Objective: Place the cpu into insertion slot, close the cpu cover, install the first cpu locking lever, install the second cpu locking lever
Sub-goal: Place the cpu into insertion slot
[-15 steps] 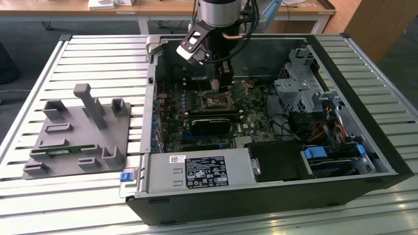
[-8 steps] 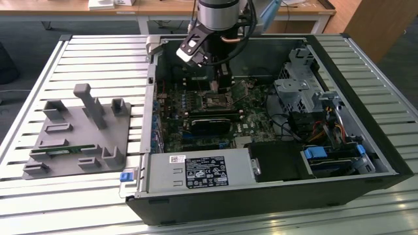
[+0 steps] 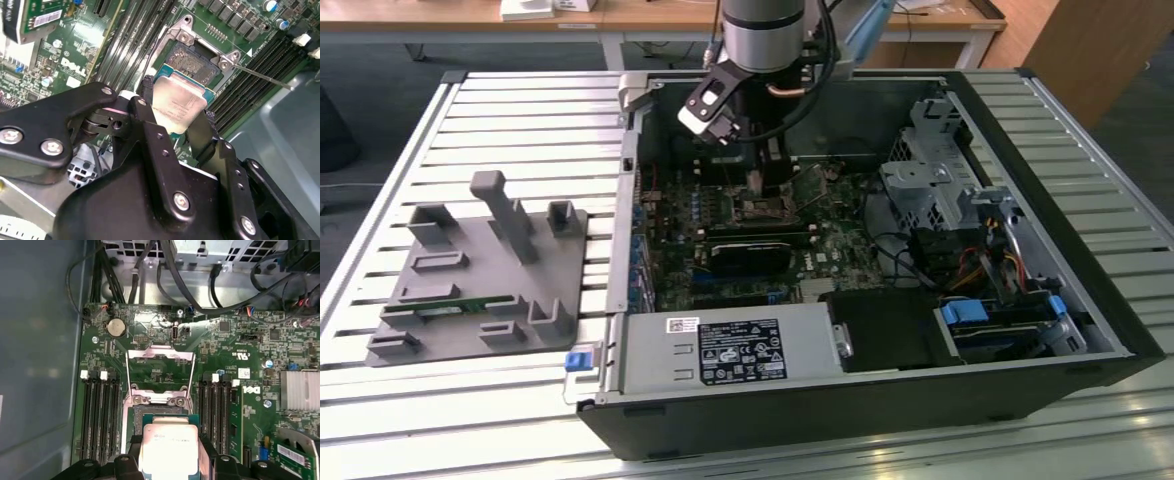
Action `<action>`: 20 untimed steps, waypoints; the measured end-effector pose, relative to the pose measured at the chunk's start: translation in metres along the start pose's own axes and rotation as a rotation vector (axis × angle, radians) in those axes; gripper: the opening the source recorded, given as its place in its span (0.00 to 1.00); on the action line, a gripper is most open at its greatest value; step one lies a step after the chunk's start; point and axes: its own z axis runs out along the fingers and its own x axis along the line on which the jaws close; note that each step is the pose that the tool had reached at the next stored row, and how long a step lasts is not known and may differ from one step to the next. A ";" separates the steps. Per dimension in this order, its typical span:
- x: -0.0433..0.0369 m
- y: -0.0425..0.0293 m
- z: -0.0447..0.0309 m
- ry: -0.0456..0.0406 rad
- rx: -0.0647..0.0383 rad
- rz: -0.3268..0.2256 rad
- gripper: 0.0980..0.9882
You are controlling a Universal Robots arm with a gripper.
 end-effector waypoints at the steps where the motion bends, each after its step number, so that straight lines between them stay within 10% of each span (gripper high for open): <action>1: 0.0001 -0.0003 0.0017 0.0000 0.000 0.000 0.48; 20: 0.0021 -0.0024 0.0187 0.0011 0.000 0.000 0.48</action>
